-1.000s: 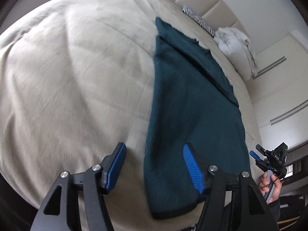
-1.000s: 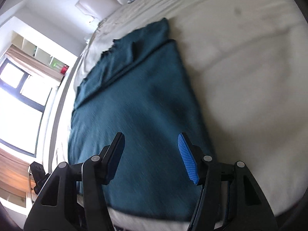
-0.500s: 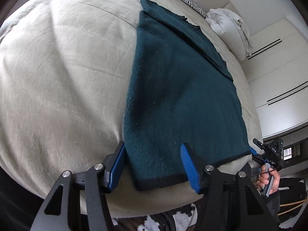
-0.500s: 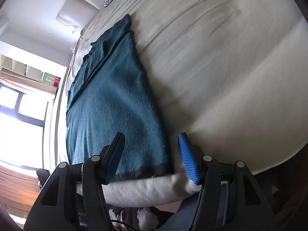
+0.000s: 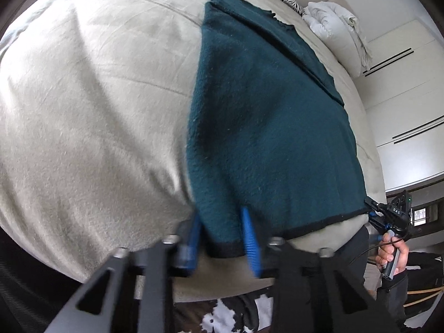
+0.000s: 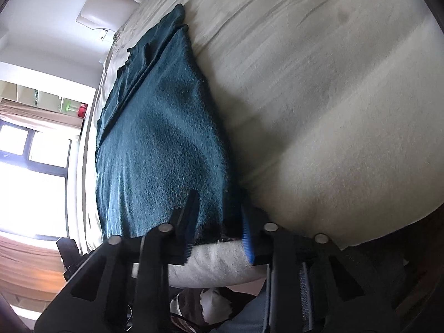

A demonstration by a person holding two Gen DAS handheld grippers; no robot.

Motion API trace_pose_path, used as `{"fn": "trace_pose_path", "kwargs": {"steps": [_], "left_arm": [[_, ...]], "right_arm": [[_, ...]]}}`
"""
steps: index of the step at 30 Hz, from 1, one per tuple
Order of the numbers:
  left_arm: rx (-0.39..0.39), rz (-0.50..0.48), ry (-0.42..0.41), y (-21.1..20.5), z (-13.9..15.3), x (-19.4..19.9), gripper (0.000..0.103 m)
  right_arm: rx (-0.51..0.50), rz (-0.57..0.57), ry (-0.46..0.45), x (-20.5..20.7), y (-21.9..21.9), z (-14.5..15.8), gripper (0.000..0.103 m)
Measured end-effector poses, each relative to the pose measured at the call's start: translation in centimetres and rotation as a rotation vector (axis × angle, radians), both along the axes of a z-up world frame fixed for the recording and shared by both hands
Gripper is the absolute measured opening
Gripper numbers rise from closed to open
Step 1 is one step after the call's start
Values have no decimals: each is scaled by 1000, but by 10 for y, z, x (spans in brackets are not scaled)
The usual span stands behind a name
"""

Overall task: Fold small clothes
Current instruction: 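Grasp the hem of the folded sweater with both grippers, then lift the hem with both grippers and fold it toward the collar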

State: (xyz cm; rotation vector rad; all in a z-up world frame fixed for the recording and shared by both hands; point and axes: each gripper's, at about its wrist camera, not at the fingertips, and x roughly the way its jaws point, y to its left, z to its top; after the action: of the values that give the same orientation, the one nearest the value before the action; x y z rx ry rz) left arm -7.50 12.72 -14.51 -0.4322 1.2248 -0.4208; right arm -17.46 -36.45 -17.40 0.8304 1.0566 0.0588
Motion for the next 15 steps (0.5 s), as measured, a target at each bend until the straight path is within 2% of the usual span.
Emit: {"fn": "trace_pose_path", "kwargs": {"steps": [1,2,4,6,15], "left_arm": [[-11,-4,8,0,-2,0,11],[-14,-5,2,1,-2,-1,11],[-6,-12,-11,0,0,-3,10],[-33,-1,-13,3,3,-5,10],[-267,76,-37,29,27,-4,9]], "right_arm": [[2,2,2,0,0,-1,11],[0,5,3,0,1,-1,8],[-15,11,0,0,3,-1,7],[-26,13,-7,-2,4,2,6],[-44,18,-78,-3,5,31,6]]}}
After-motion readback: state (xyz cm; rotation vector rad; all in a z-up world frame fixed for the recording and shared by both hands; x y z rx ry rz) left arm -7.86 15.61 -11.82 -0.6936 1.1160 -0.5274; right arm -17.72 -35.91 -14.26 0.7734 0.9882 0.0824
